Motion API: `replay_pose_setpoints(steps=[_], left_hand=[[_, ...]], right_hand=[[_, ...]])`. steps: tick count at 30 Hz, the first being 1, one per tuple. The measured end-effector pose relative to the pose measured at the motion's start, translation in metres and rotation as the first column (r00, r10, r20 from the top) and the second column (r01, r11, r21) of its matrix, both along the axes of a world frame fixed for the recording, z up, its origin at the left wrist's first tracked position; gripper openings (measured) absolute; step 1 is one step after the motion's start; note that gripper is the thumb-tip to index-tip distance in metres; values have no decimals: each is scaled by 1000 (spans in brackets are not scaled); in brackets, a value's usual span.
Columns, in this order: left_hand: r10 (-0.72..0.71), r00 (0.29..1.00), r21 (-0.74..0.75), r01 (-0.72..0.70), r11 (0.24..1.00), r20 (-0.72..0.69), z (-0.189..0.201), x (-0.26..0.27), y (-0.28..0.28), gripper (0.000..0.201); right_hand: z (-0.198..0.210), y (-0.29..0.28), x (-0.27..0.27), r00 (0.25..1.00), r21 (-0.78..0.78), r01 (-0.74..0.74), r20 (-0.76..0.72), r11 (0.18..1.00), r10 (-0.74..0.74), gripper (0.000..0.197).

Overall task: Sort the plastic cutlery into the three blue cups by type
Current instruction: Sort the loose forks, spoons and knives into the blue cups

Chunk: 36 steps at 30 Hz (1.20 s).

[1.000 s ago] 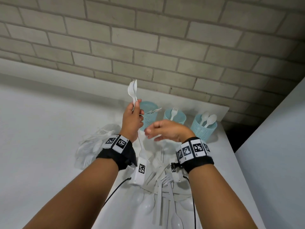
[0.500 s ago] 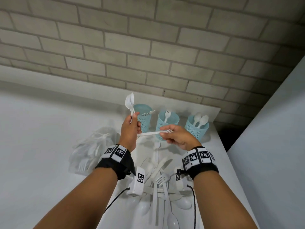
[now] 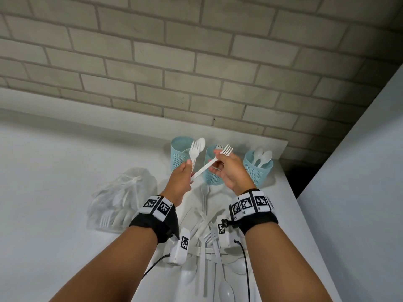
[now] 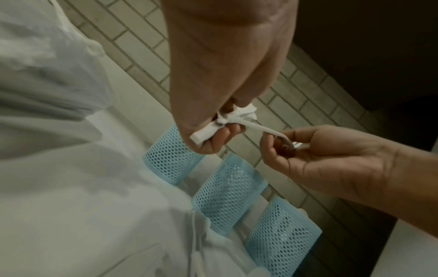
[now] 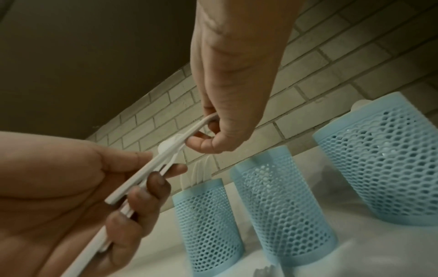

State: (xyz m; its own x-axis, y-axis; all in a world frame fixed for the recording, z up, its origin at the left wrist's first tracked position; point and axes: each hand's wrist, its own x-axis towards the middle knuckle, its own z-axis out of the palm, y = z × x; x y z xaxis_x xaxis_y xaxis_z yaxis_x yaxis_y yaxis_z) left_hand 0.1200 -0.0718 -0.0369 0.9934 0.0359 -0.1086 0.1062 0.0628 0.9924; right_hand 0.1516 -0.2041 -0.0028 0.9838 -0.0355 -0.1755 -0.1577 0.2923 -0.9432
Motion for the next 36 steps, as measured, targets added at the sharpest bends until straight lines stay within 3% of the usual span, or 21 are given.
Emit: replay_pose_setpoints(steps=[7, 12, 18, 22, 25, 27, 31, 34, 36], left_hand=[[-15, 998, -46, 11, 999, -67, -1, -3, -8, 21], [-18, 999, -87, 15, 996, -30, -2, -5, -14, 14], [38, 998, -191, -46, 981, -45, -5, -5, -18, 8], [61, 995, -261, -79, 962, -75, -5, -4, -22, 14], [46, 990, -315, -85, 945, -131, -5, -2, -22, 14], [46, 989, -331, -91, 939, -143, -6, -1, -21, 13], [57, 988, -258, -93, 962, -142, -6, 1, -19, 13], [52, 990, -191, -77, 979, -132, -6, 3, -22, 19], [32, 992, -174, -52, 983, -119, -4, 2, -23, 20]], right_hand=[[-8, 10, 3, 986, 33, 137, -99, 990, -133, 10], [-16, 16, -5, 998, -66, -61, 14, 996, 62, 23], [-22, 18, -4, 997, -137, -58, 47, 989, 65, 11], [-17, 15, 4, 999, -70, 46, -21, 996, -48, 18], [-8, 5, 18, 982, 47, 187, -21, 981, -187, 11], [5, -4, 28, 949, 109, 306, 49, 946, -312, 10], [34, -22, 43, 829, 190, 466, 249, 864, -501, 31], [36, -26, 55, 770, 168, 523, 326, 835, -548, 31], [27, -27, 63, 787, 106, 518, 330, 849, -521, 31]])
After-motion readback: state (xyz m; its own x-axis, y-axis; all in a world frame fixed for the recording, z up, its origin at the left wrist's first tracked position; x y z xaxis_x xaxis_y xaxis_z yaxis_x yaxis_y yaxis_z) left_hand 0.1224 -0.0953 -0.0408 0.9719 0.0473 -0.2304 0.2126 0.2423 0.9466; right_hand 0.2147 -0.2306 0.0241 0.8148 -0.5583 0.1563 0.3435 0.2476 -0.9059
